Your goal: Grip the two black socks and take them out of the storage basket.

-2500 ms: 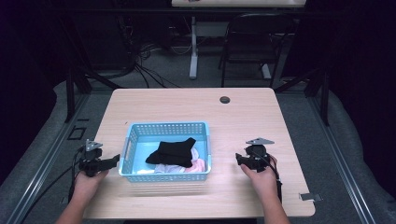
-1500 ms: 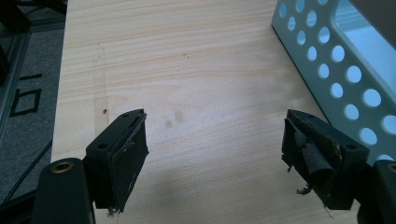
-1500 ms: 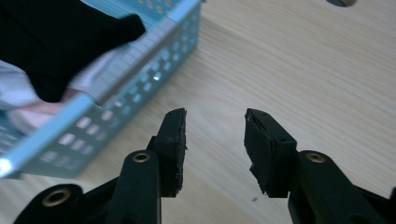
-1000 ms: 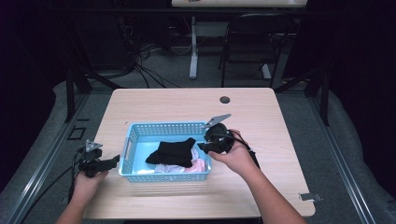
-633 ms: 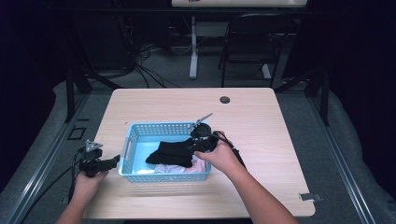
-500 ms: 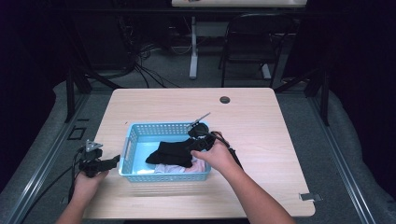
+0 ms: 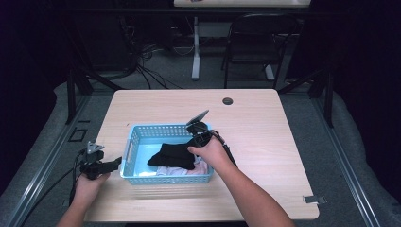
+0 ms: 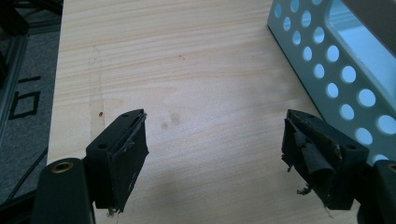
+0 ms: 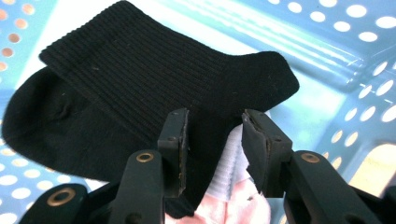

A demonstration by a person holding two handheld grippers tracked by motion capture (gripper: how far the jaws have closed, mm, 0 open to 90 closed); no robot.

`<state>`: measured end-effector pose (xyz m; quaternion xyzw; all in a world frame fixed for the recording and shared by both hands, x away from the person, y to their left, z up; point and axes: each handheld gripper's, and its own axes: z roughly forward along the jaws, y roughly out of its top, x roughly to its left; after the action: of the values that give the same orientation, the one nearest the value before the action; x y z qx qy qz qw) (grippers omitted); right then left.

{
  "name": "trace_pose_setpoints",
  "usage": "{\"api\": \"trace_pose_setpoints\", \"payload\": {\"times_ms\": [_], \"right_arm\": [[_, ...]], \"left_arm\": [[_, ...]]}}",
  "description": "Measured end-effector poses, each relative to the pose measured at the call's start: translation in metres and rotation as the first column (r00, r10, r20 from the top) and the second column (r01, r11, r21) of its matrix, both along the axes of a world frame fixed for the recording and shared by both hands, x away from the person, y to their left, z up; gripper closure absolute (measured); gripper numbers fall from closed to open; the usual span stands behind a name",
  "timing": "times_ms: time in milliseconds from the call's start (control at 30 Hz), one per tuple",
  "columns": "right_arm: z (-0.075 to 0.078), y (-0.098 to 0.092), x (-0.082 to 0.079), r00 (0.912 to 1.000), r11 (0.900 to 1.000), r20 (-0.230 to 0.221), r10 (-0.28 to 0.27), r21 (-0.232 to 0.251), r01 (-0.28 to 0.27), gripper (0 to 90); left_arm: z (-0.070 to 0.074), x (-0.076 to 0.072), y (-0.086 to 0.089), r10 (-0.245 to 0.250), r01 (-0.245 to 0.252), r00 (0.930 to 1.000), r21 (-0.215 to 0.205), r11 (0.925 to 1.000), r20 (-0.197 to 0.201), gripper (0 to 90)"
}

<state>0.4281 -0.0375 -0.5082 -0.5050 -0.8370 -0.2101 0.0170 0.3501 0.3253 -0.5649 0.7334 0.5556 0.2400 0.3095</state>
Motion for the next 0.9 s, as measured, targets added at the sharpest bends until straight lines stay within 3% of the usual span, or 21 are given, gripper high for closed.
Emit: {"api": "trace_pose_setpoints", "payload": {"times_ms": [133,300,400,467,533,600,633,667,700,800,833,867,900], "right_arm": [[-0.005,0.004,0.003,0.9999,1.0,-0.009,-0.014,-0.015,0.014,61.3],[-0.006,0.004,0.005,0.9989,1.0,-0.045,-0.012,0.013,0.013,66.1],[-0.006,0.005,0.004,0.9992,0.999,-0.033,-0.024,0.036,0.025,72.6],[-0.002,0.002,0.003,0.9994,0.999,-0.034,0.006,0.04,-0.005,80.4],[-0.001,0.002,0.001,1.0,0.998,-0.007,-0.006,0.058,0.006,84.7],[0.002,0.001,0.001,0.9999,0.999,-0.009,0.012,0.053,-0.011,86.8],[0.006,0.0,-0.001,0.9996,0.998,0.017,0.022,0.063,-0.023,89.8],[0.008,0.001,-0.004,0.9995,0.996,0.032,0.008,0.084,-0.011,89.9],[0.011,0.0,-0.004,0.9991,0.996,0.031,0.029,0.086,-0.031,89.9],[0.012,0.001,-0.006,0.9993,0.995,0.036,0.012,0.094,-0.015,88.5],[0.013,0.001,-0.005,0.999,0.998,0.036,0.026,0.06,-0.028,81.0],[0.013,0.001,-0.005,0.999,0.998,0.036,0.026,0.06,-0.028,81.0],[0.01,0.001,-0.004,0.9993,0.999,0.036,0.01,0.035,-0.012,75.0]], "left_arm": [[0.0,0.0,0.0,0.0,0.0,1.0,-0.002,1.0,0.001,22.3],[0.0,0.0,0.0,-0.001,0.001,1.0,-0.002,1.0,0.001,22.2],[0.0,0.0,0.0,0.0,0.0,1.0,-0.001,1.0,0.0,22.3],[0.0,0.0,0.0,0.0,0.0,1.0,-0.001,1.0,0.0,22.3],[0.0,0.0,0.0,0.0,0.0,1.0,0.0,1.0,0.0,22.3],[0.0,0.0,0.0,0.0,0.0,1.0,0.001,1.0,-0.002,22.3],[-0.001,0.0,-0.001,0.0,0.0,1.0,0.002,1.0,-0.001,22.2],[-0.001,0.0,-0.001,0.0,0.0,1.0,0.002,1.0,-0.001,22.3],[-0.001,0.0,-0.001,-0.001,0.001,1.0,0.002,1.0,-0.002,22.2],[-0.001,0.0,-0.001,0.0,0.0,1.0,0.001,1.0,-0.003,22.2],[-0.001,0.0,-0.001,0.0,0.0,1.0,0.002,1.0,-0.002,22.2],[-0.001,0.0,-0.001,0.0,0.0,1.0,0.002,1.0,-0.002,22.2],[0.0,0.0,-0.001,-0.001,0.001,1.0,0.002,1.0,-0.001,22.2]]}}
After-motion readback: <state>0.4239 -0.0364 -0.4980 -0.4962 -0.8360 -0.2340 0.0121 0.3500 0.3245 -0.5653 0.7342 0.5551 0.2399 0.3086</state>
